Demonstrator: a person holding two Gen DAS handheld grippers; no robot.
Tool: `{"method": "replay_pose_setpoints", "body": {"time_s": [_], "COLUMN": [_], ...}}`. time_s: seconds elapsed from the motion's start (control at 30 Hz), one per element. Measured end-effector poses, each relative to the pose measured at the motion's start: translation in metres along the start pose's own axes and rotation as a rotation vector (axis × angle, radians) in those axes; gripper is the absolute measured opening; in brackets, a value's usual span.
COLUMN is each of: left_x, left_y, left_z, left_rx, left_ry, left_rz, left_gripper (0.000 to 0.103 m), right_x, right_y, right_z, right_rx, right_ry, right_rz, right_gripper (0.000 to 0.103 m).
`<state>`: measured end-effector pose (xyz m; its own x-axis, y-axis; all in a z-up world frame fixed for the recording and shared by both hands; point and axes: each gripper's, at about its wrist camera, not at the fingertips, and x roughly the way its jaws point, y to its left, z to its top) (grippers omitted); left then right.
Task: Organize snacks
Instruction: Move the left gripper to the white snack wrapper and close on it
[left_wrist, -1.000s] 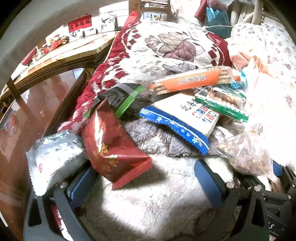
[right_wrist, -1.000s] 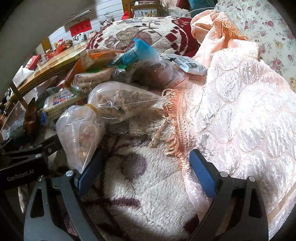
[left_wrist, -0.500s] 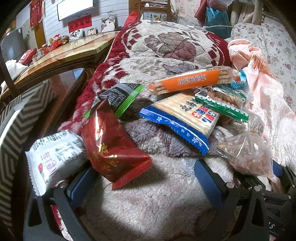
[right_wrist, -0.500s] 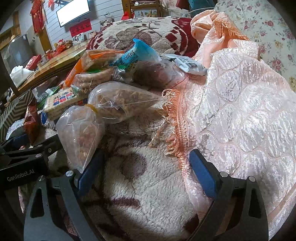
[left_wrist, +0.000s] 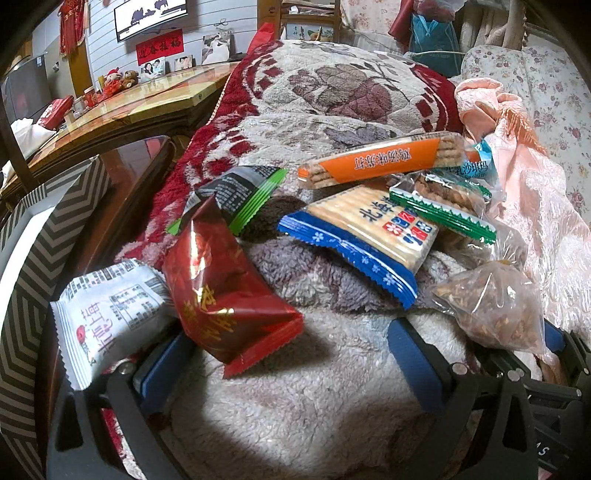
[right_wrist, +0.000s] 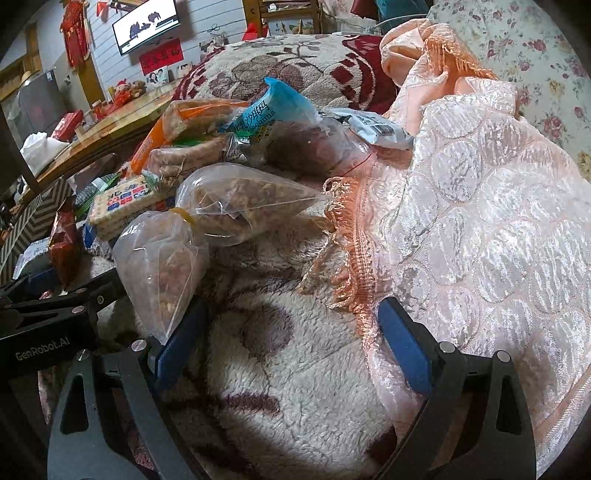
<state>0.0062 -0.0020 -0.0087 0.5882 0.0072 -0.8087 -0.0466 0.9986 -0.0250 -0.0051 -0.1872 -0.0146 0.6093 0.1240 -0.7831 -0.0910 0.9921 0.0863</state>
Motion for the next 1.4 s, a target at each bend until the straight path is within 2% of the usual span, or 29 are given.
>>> {"method": "replay_pose_setpoints", "body": {"time_s": [0.3, 0.4, 0.53, 0.73, 0.83, 0.93, 1.03, 1.13, 1.23, 1.3, 1.4], "left_x": [0.001, -0.004, -0.031, -0.069, -0.072, -0.067, -0.055, -0.049, -0.043, -0.039, -0.03], "left_y": [0.001, 0.004, 0.006, 0.032, 0.051, 0.064, 0.065, 0.064, 0.066, 0.07, 0.076], "left_z": [-0.001, 0.001, -0.005, 0.001, 0.01, 0.019, 0.024, 0.025, 0.027, 0.027, 0.028], "left_rx": [-0.001, 0.002, 0.034, 0.032, 0.033, 0.074, 0.156, 0.232, 0.27, 0.268, 0.261], "left_ry": [0.003, 0.036, 0.118, 0.106, 0.116, 0.128, 0.182, 0.198, 0.219, 0.234, 0.26], "left_rz": [-0.001, -0.005, -0.069, -0.16, -0.16, -0.173, -0.164, -0.162, -0.131, -0.13, -0.134], "left_gripper": [0.103, 0.103, 0.103, 0.103, 0.103, 0.103, 0.103, 0.101, 0.093, 0.08, 0.075], "right_x": [-0.001, -0.001, -0.002, -0.002, -0.002, -0.002, -0.002, -0.002, -0.002, -0.002, -0.002], "right_y": [-0.001, -0.001, -0.002, -0.001, -0.001, -0.001, -0.001, -0.001, -0.002, -0.001, -0.002], "right_z": [0.0, 0.0, 0.0, 0.0, 0.0, 0.0, 0.0, 0.0, 0.0, 0.0, 0.0], "right_rx": [0.0, 0.0, 0.002, 0.002, 0.002, 0.002, 0.002, 0.002, 0.002, 0.002, 0.002], "right_ry": [0.0, 0.001, 0.0, 0.0, 0.0, 0.0, 0.0, 0.0, 0.0, 0.0, 0.0], "right_rz": [0.0, 0.001, 0.002, 0.003, 0.003, 0.003, 0.003, 0.003, 0.003, 0.003, 0.002], "right_gripper": [0.094, 0.094, 0.094, 0.094, 0.094, 0.094, 0.094, 0.094, 0.094, 0.094, 0.094]}}
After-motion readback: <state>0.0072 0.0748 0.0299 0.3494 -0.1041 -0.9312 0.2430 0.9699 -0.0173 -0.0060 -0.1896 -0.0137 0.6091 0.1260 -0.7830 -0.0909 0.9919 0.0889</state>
